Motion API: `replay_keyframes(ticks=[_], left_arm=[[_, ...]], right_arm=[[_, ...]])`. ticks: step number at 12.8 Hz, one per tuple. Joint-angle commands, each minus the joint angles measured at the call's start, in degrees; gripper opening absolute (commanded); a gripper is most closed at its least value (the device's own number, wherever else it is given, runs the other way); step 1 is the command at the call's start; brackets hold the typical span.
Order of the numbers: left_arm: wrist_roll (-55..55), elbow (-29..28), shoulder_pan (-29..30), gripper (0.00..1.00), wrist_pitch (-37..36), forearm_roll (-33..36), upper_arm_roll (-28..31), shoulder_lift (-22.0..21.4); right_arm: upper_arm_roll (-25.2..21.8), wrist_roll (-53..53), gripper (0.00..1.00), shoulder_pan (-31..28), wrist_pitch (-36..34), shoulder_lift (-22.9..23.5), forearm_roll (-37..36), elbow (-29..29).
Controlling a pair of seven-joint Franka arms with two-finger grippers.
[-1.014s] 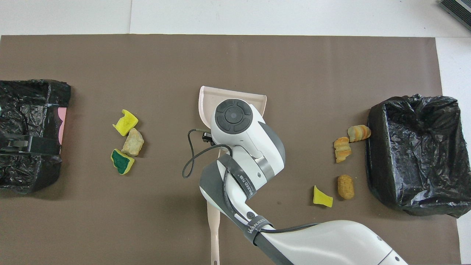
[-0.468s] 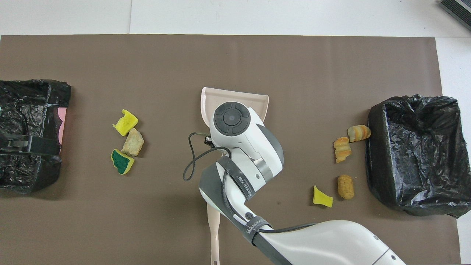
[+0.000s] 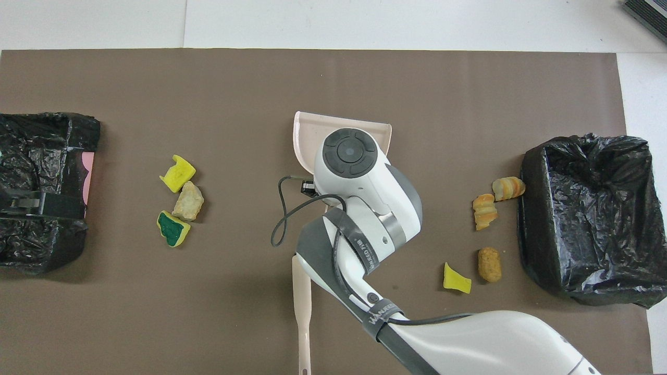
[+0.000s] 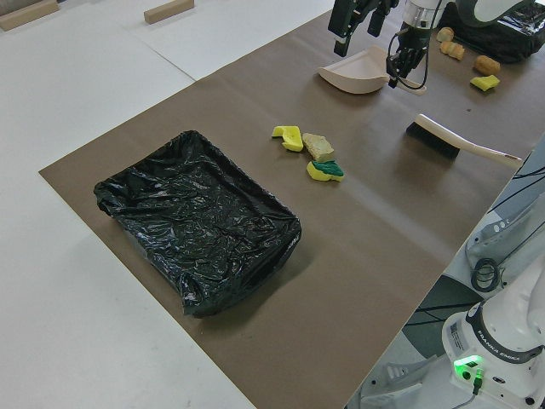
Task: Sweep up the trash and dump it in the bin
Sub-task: 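Reach the right gripper to the dustpan handle and grasp it, then carry the dustpan with the right gripper toward the tan pieces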
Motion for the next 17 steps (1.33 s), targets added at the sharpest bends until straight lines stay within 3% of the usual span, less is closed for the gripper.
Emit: replay_keyframes(ticks=[1,5,9,12,17], left_arm=[[-0.7,-2.1,-0.5,1.0,1.6,-0.1,0.4,-1.6],[-1.3,-5.8,-2.2,1.0,1.7,-0.1,-0.3,-2.3],[-15.8,-14.0,-13.3,1.0,11.3,-0.1,-0.6,-2.3],[-22.6,-18.4,-20.4,1.0,13.3,-1.5,-0.6,-2.7],[-34.5,-26.8,-30.7,1.0,21.6,-3.3,-0.6,-2.8]], right_arm=[[0.5,-12.7,0.0,-5.4,-2.6,-3.6,4.0,-0.5],[0.6,-28.1,0.0,-11.2,-6.7,-4.6,4.7,-0.2],[0.3,-49.5,0.0,-15.1,-12.1,-4.8,3.6,-0.5],[0.2,-68.1,0.0,-17.6,-14.8,-5.1,2.8,-0.8],[0.3,-90.5,0.0,-17.0,-14.4,-8.2,-8.1,-6.3]])
